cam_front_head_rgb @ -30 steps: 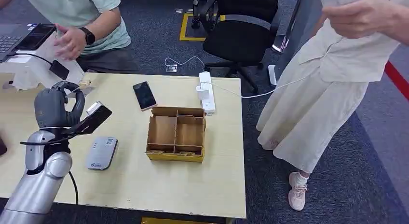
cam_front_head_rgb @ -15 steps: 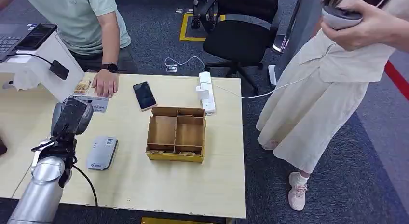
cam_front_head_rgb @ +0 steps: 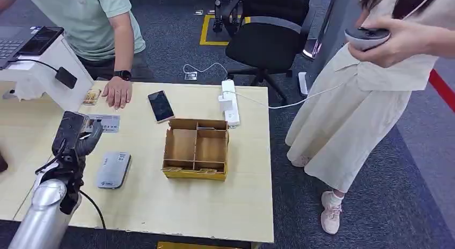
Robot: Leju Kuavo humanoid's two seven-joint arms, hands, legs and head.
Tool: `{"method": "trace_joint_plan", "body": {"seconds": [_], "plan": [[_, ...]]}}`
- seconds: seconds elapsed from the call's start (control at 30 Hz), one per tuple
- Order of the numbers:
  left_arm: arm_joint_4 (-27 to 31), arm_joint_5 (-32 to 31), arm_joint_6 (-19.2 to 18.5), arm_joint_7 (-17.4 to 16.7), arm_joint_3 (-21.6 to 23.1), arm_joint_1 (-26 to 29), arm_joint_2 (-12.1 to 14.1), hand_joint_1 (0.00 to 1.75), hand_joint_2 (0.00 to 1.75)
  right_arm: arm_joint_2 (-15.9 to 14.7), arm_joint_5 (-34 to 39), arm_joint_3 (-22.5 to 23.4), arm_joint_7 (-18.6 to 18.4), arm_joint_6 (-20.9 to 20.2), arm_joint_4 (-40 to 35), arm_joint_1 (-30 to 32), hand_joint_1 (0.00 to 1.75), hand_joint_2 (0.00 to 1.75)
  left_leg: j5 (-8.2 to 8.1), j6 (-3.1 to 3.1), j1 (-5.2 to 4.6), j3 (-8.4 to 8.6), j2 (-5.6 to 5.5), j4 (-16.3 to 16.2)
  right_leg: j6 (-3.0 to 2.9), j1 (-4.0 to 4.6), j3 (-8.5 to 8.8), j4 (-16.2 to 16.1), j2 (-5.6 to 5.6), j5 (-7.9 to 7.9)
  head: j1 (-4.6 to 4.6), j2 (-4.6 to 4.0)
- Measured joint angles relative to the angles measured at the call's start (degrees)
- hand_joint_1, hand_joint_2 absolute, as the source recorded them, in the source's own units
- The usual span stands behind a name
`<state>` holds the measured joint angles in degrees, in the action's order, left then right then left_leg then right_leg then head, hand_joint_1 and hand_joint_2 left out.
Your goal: Pass the card to the sensor for recognition and then transmit it.
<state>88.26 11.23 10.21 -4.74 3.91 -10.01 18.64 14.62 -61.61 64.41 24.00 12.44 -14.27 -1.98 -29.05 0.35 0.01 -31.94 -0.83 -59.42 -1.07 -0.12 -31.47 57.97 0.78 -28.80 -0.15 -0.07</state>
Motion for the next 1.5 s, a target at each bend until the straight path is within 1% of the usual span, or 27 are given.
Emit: {"method": "trace_joint_plan", "body": {"seconds": [0.3, 0.43, 0.6, 0.7, 0.87, 1.03, 1.1, 1.27, 1.37, 1.5], "plan": [[-0.02, -0.17, 0.11, 0.00, 0.00, 0.00, 0.35, 1.75, 1.75, 0.00, 0.04, 0.00, 0.00, 0.02, 0.00, -0.03, 0.00, 1.75, 0.00, 0.00, 0.00, 0.00, -0.01, 0.00, 0.00, 0.00, 0.01, 0.00, -0.01, 0.00, 0.02, 0.00], [-0.20, -1.20, 0.17, -2.36, 0.00, -0.06, 1.01, 1.75, 1.75, 0.00, 0.07, 0.00, 0.00, 0.00, 0.00, -0.03, 0.00, 1.75, 0.00, 0.00, 0.00, 0.01, 0.00, 0.00, 0.00, 0.00, 0.00, 0.00, 0.00, 0.00, 0.02, 0.00], [-1.71, -2.41, 0.81, -3.67, 0.00, -0.10, 1.77, 1.75, 1.75, 0.00, -0.13, 0.00, -0.18, -0.17, 0.02, -0.09, 0.00, 1.75, 0.00, 0.00, 0.00, 0.00, 0.00, 0.00, 0.00, 0.00, 0.00, 0.00, 0.00, 0.00, 0.02, 0.00], [-2.58, -3.48, 1.03, -5.12, -0.02, 0.27, 2.38, 1.75, 1.75, 0.00, -0.13, 0.00, -0.20, -0.15, 0.02, -0.11, 0.00, 1.75, 0.00, 0.00, 0.00, -0.02, 0.00, 0.01, 0.00, 0.00, 0.01, 0.01, 0.01, 0.00, 0.02, 0.00], [-3.48, -6.67, 0.28, -7.65, -1.20, 4.10, 3.67, 1.75, 1.75, 0.00, -0.20, 0.00, -0.61, -0.44, 0.02, -0.12, 0.00, 1.75, 0.00, 0.00, 0.00, -0.02, 0.04, 0.02, 0.01, 0.00, -0.03, 0.01, 0.05, -0.02, 0.04, 0.00], [-4.46, -10.52, -0.09, -8.63, -2.67, 8.37, 3.54, 1.75, 1.75, 0.00, -0.28, 0.00, -1.05, -0.44, 0.02, -0.32, 0.00, 1.75, -0.01, 0.00, 0.00, -0.03, 0.03, 0.02, 0.02, 0.00, -0.03, 0.00, 0.04, -0.03, 0.02, 0.00], [-4.85, -11.95, -0.87, -9.68, -3.47, 9.71, 3.47, 1.75, 1.75, 0.00, -0.28, 0.00, -1.16, -0.44, 0.02, -0.34, 0.00, 1.75, -0.01, 0.00, 0.00, -0.03, 0.03, 0.02, 0.02, 0.00, -0.02, 0.00, 0.04, -0.03, 0.02, 0.00], [-5.01, -15.39, -3.89, -11.37, -5.71, 13.15, 2.75, 1.75, 1.75, 0.00, -0.28, 0.00, -1.22, -0.55, 0.00, -0.36, 0.00, 1.75, -0.01, 0.00, 0.00, -0.03, 0.03, 0.02, 0.02, 0.00, -0.01, 0.00, 0.03, -0.03, 0.02, 0.00], [-5.01, -16.94, -5.31, -11.34, -6.93, 14.53, 2.05, 1.75, 1.75, 0.00, -0.31, 0.00, -1.22, -0.59, 0.00, -0.38, 0.00, 1.75, -0.01, 0.00, 0.00, -0.02, 0.00, 0.02, 0.02, 0.00, 0.00, 0.00, 0.00, -0.03, 0.02, 0.00], [-5.01, -17.51, -6.06, -11.34, -7.54, 15.43, 1.09, 1.75, 1.75, -0.02, -0.31, 0.00, -1.22, -0.59, 0.00, -0.42, 0.00, 1.75, 0.00, 0.00, 0.00, -0.01, -0.02, 0.02, 0.02, 0.00, 0.02, 0.00, -0.05, -0.03, 0.00, 0.00]]}}
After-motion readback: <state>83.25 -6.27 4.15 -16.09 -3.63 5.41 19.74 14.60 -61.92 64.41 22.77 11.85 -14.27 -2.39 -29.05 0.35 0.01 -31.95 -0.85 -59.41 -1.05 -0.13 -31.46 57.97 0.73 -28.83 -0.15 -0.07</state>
